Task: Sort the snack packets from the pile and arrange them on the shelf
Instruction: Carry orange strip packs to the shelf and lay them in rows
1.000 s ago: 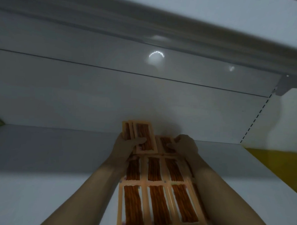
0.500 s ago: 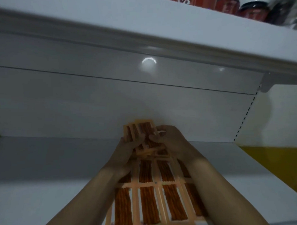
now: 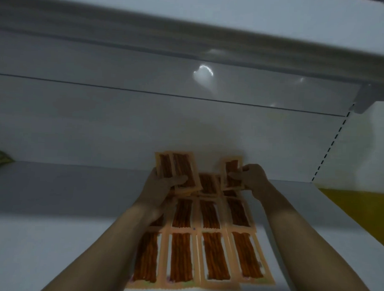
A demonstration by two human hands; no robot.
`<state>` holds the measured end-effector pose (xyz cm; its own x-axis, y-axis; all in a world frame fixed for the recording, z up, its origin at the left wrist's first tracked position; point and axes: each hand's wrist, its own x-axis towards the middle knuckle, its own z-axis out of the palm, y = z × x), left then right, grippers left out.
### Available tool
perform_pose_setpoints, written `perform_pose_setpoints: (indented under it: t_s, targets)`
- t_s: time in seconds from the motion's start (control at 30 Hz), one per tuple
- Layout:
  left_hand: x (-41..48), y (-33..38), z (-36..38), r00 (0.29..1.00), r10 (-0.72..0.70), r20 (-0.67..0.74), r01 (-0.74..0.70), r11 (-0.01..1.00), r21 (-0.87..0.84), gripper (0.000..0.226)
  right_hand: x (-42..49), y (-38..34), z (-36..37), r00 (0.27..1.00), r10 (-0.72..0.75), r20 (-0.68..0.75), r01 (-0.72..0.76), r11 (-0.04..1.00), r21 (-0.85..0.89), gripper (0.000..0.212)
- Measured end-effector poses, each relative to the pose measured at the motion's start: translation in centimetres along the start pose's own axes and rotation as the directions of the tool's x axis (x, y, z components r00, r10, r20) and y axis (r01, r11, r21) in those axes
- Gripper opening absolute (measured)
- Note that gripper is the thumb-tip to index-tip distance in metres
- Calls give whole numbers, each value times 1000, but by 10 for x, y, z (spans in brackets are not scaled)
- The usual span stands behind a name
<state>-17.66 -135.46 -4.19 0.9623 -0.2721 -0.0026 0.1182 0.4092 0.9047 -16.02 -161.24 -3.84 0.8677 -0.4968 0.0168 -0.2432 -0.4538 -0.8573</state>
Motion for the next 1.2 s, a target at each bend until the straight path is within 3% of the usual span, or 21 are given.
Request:
perform_pose_setpoints:
  t_s: [0.17,0.3,0.53,0.6,0.67,0.77,0.87,1.0,1.1,1.2]
  targets:
    - [-3,-6,5,1000,11,3,-11,999,40,34,11,11,9,997,-18,-68,8,989,-145,50]
    - [-4,-11,9,999,31,-14,-30,996,82,36,10,22,17,999,-39,-31,23,916,-401,33]
    - [-10,-21,12,997,61,-45,-51,978,200,44,6,26,15,993,-121,-10,105,897,-430,18]
    - [-15,-23,12,994,69,-80,-50,974,220,36,-6,13,16,978,-204,-53,168,908,-385,17]
    - [-20,-24,11,994,59,-89,-41,982,187,35,-27,-10,16,945,-321,-58,305,933,-193,20]
    - [-32,-22,7,998,41,-55,-35,993,114,36,-69,-46,21,900,-401,171,402,915,35,34]
    - [-43,-14,-2,999,32,-22,-30,997,75,39,-92,-54,33,842,-375,388,392,919,37,42]
    - [-47,-9,-19,998,57,0,-57,994,98,51,-102,-54,47,839,-352,415,325,936,136,41]
    - [-49,-3,-26,999,34,14,-35,997,74,43,-110,-58,55,860,-317,400,245,944,223,28]
    - [-51,5,-40,998,-61,34,62,997,-39,31,-119,-63,61,919,-275,283,184,933,310,18]
